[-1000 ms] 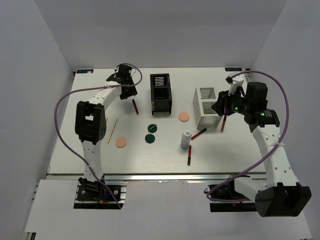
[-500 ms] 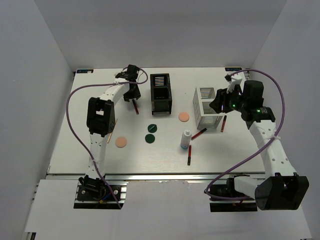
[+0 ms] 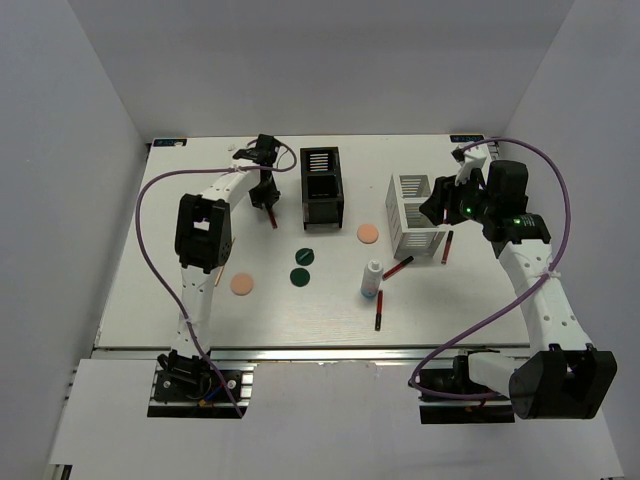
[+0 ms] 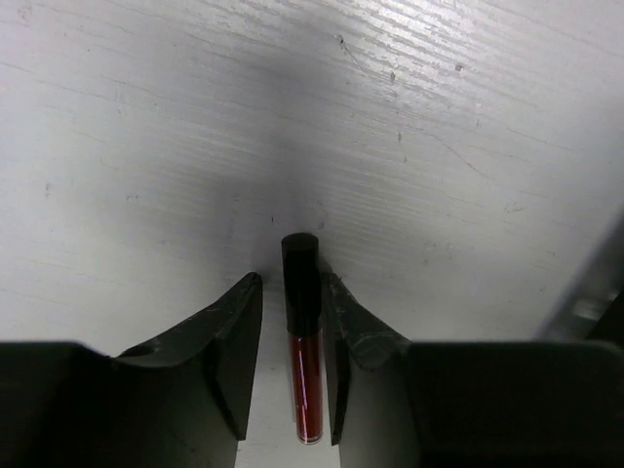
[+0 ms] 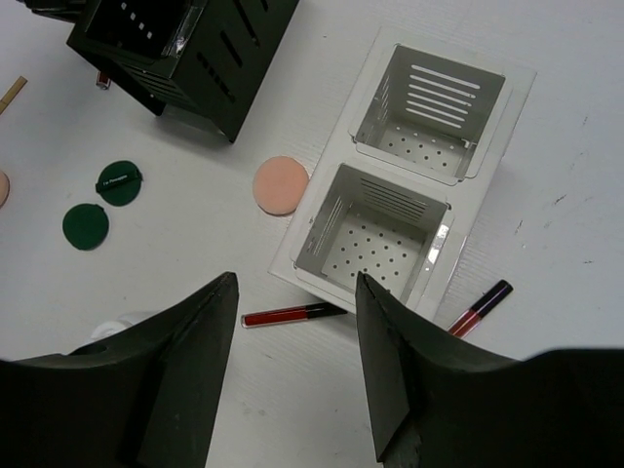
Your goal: Organize the makeup
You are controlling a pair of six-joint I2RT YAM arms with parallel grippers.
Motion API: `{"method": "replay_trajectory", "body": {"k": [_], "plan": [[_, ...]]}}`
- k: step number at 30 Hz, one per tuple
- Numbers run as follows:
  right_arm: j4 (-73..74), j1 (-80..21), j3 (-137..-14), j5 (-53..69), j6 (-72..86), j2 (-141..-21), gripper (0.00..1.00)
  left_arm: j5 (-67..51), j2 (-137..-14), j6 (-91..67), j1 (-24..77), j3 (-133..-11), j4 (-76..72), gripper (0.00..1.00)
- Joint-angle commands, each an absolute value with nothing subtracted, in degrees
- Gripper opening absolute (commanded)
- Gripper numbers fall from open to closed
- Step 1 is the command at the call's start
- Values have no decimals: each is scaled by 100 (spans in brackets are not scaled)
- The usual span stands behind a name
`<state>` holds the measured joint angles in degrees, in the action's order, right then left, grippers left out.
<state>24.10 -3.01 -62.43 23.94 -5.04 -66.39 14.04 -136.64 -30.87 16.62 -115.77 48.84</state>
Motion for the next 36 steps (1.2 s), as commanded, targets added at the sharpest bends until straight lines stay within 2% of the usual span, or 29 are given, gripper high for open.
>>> {"method": "replay_trajectory", "body": {"k": [1, 4, 5, 9, 16, 21, 25, 27, 31, 36], "plan": [[2197, -255, -6232, 2373, -466, -6557, 58, 1362, -13772, -3076, 1670, -11488, 4931, 40], [2197, -229, -6214, 2382, -457, -6530, 58, 1388, -13720, -3076, 1679, -11321, 4922, 24], [2189, -229, -6214, 2373, -457, -6513, 58, 1406, -13694, -3085, 1679, -11259, 4904, 14], [2197, -211, -6196, 2391, -501, -6486, 57, 1468, -13290, -3129, 1679, -10864, 4668, 0], [2154, -202, -6074, 2435, -571, -6425, 58, 1678, -11753, -3182, 1679, -10284, 4044, 0], [2101, -202, -5986, 2505, -536, -6407, 58, 1128, -9911, -2848, 1687, -8908, 2201, 0], [2039, -202, -5941, 2549, -536, -6442, 58, 600, -8949, -2646, 1828, -7798, 522, 0], [2022, -202, -5924, 2575, -536, -6460, 58, 309, -8816, -2365, 1951, -7385, -568, 0], [1995, -202, -5924, 2654, -562, -6504, 58, -500, -9296, -1557, 2363, -7470, -1912, 0], [1978, -202, -5871, 2628, -650, -6434, 58, -440, -10203, -423, 2689, -8138, -2478, 0]]}}
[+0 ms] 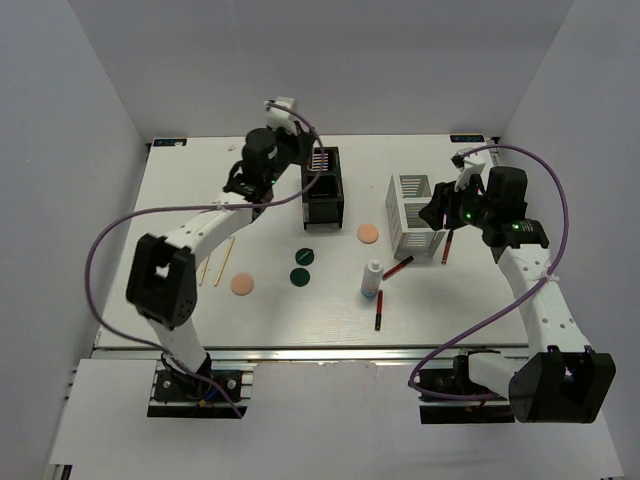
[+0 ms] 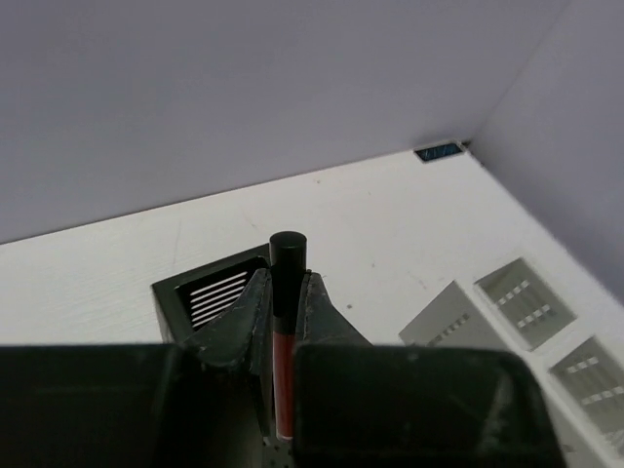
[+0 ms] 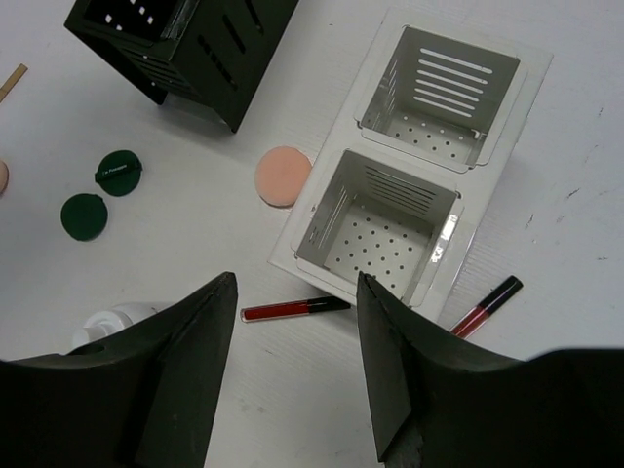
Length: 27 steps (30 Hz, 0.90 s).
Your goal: Organize the makeup
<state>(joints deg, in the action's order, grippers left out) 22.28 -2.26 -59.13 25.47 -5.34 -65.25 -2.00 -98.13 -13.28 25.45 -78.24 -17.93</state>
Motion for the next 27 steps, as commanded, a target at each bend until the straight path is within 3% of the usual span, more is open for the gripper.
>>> {"method": "replay_trajectory", "body": {"k": [1, 5, 21, 27], "plan": [[1969, -202, -5854, 2611, -668, -6416, 58, -396, -10335, -265, 2776, -8226, -2696, 0], [1934, -202, -5687, 2558, -677, -6250, 58, -159, -10940, 281, 2874, -8480, -3243, 0], [1898, -193, -5458, 2452, -694, -6126, 58, 255, -11926, 501, 2874, -9289, -3191, 0], [1898, -193, -5467, 2373, -800, -6135, 64, 290, -12234, 501, 2883, -9431, -3015, 0]]}}
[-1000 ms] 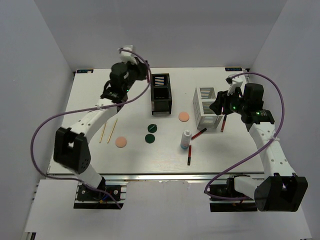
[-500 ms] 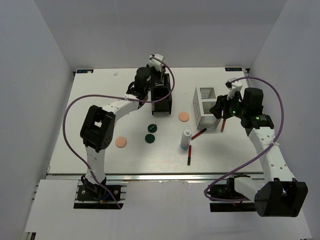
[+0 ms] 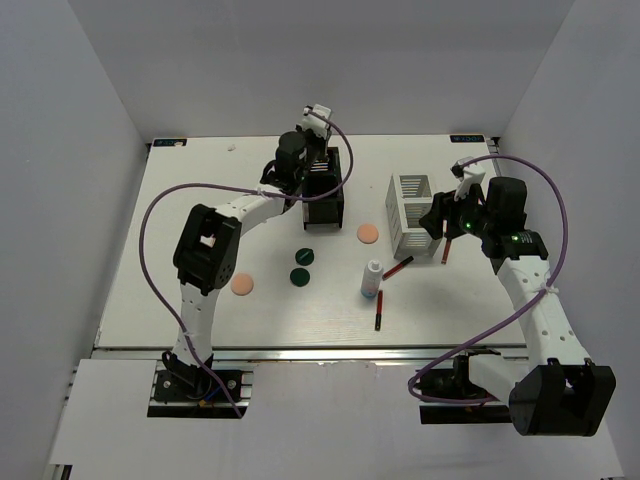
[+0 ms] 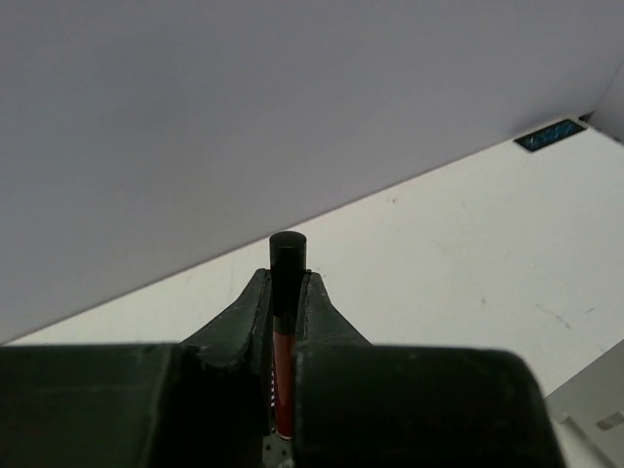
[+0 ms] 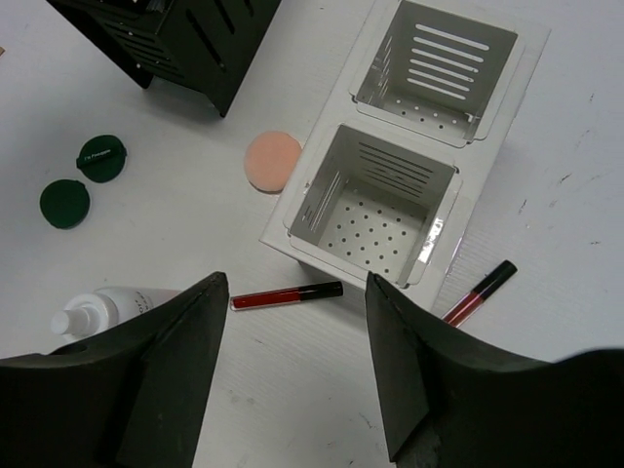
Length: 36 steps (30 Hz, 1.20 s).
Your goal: Organize the makeup
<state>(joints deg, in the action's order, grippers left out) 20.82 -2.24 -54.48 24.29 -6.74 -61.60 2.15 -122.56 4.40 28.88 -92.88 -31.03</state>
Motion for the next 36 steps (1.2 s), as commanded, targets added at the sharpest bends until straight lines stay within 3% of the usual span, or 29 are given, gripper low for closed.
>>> {"method": "replay_trajectory", "body": {"k": [1, 5, 6, 8, 10, 16, 18, 22, 24, 26, 27, 30, 32, 33, 34, 36], "plan": [[1898, -193, -5441, 2373, -817, -6117, 65, 307, -12226, 501, 2883, -9352, -3023, 0], [1881, -185, -5362, 2364, -800, -6073, 70, 360, -12112, 457, 2883, -9141, -3067, 0], [1881, -185, -5344, 2364, -791, -6065, 73, 378, -12094, 448, 2883, -9115, -3085, 10], [1890, -167, -5326, 2364, -765, -6082, 76, 413, -12076, 431, 2874, -9062, -3102, 16], [1881, -132, -5326, 2321, -747, -6091, 79, 448, -12067, 387, 2883, -9062, -3120, 33], [2021, 201, -5309, 2057, -361, -6257, 81, 501, -11954, 317, 2883, -8983, -3120, 57], [2083, 307, -5282, 2048, -160, -6310, 80, 510, -11901, 299, 2874, -8921, -3138, 60], [2144, 579, -5238, 1978, 165, -6381, 75, 562, -11673, 247, 2883, -8851, -3190, 62], [2197, 650, -5247, 1811, 307, -6503, 68, 571, -11515, 185, 2883, -8851, -3130, 58], [2390, 773, -5256, 1714, 527, -6600, 62, 589, -11165, 62, 2883, -8842, -3024, 47], [2434, 826, -5247, 1766, 553, -6696, 57, 580, -11032, -234, 2883, -8833, -2832, 30], [2470, 835, -5159, 1766, 615, -6889, 52, 423, -10434, -605, 2883, -8824, -2070, 16], [2435, 835, -5115, 1723, 659, -7057, 50, 64, -10092, -825, 2865, -8632, -1707, 18], [2408, 826, -5107, 1610, 677, -7266, 48, -78, -9707, -931, 2848, -8500, -1427, 23], [2382, 835, -5106, 1539, 703, -7382, 48, -305, -9503, -1158, 2839, -8334, -1328, 42], [2172, 835, -5106, 1390, 817, -7697, 48, -631, -8855, -1536, 2839, -7693, -1179, 55]]}}
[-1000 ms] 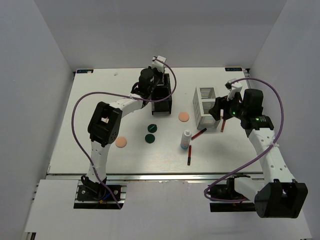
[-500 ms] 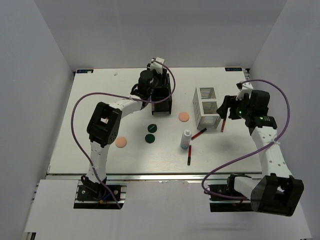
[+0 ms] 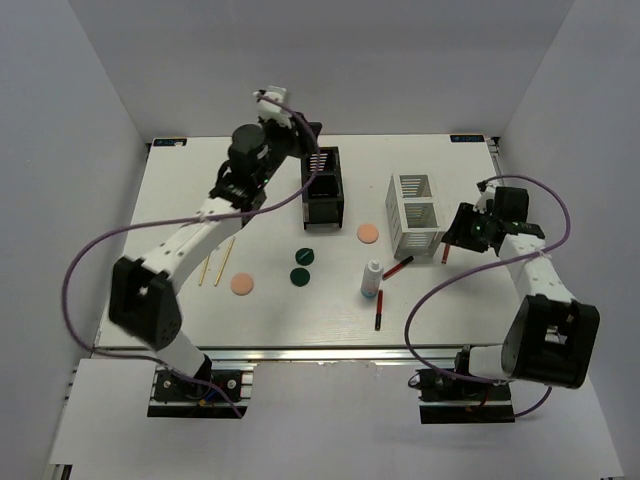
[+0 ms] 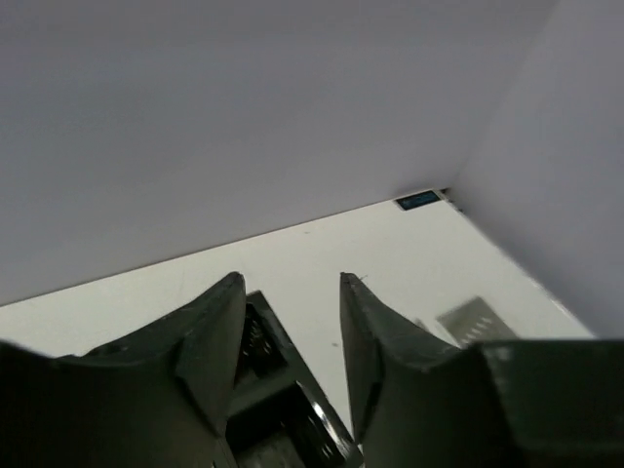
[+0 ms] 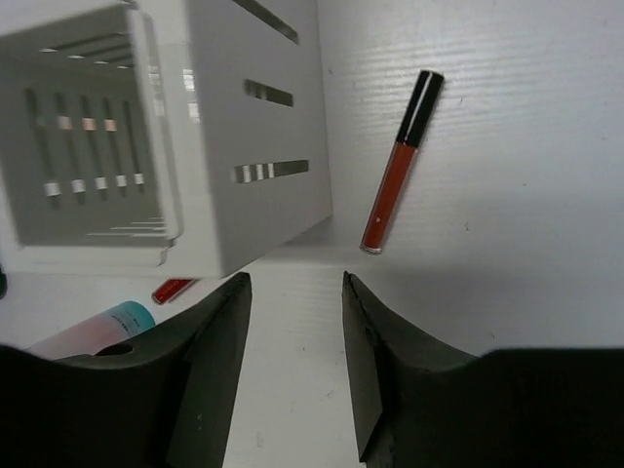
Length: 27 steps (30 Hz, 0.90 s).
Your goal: Organize the makeup
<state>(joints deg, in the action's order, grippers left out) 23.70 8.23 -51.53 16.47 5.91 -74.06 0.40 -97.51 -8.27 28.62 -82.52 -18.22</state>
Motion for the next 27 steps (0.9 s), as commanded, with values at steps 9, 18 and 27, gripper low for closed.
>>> {"method": "replay_trajectory", "body": {"k": [9, 18, 27], "plan": [[1819, 835, -5721, 361, 1099, -9165, 47, -519, -6672, -2679, 2830, -5039, -1195, 69], [1407, 739, -6064, 71, 1037, -9887, 47, -114, -5696, -3084, 2830, -4272, -624, 70], [1081, 589, -6249, -413, 1028, -10344, 47, -97, -5590, -3296, 2830, -4069, -431, 70]]}}
